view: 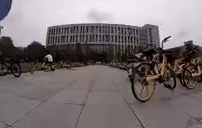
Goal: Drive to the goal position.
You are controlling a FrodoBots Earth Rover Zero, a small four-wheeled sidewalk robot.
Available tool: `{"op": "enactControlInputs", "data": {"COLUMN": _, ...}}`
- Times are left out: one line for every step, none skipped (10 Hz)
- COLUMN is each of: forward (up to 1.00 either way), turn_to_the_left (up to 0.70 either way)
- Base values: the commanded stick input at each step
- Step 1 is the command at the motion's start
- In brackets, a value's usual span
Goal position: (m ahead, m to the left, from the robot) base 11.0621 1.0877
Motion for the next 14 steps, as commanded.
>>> {"op": "enactControlInputs", "data": {"forward": 0.6, "turn_to_the_left": 0.01}}
{"op": "enactControlInputs", "data": {"forward": 0.6, "turn_to_the_left": 0.01}}
{"op": "enactControlInputs", "data": {"forward": 0.6, "turn_to_the_left": 0.01}}
{"op": "enactControlInputs", "data": {"forward": 0.6, "turn_to_the_left": 0.01}}
{"op": "enactControlInputs", "data": {"forward": 0.6, "turn_to_the_left": 0.01}}
{"op": "enactControlInputs", "data": {"forward": 0.6, "turn_to_the_left": 0.01}}
{"op": "enactControlInputs", "data": {"forward": 0.6, "turn_to_the_left": 0.01}}
{"op": "enactControlInputs", "data": {"forward": 0.6, "turn_to_the_left": 0.01}}
{"op": "enactControlInputs", "data": {"forward": 0.6, "turn_to_the_left": 0.01}}
{"op": "enactControlInputs", "data": {"forward": 0.6, "turn_to_the_left": 0.01}}
{"op": "enactControlInputs", "data": {"forward": 0.6, "turn_to_the_left": 0.01}}
{"op": "enactControlInputs", "data": {"forward": 0.6, "turn_to_the_left": 0.01}}
{"op": "enactControlInputs", "data": {"forward": 0.6, "turn_to_the_left": 0.01}}
{"op": "enactControlInputs", "data": {"forward": 0.6, "turn_to_the_left": 0.01}}
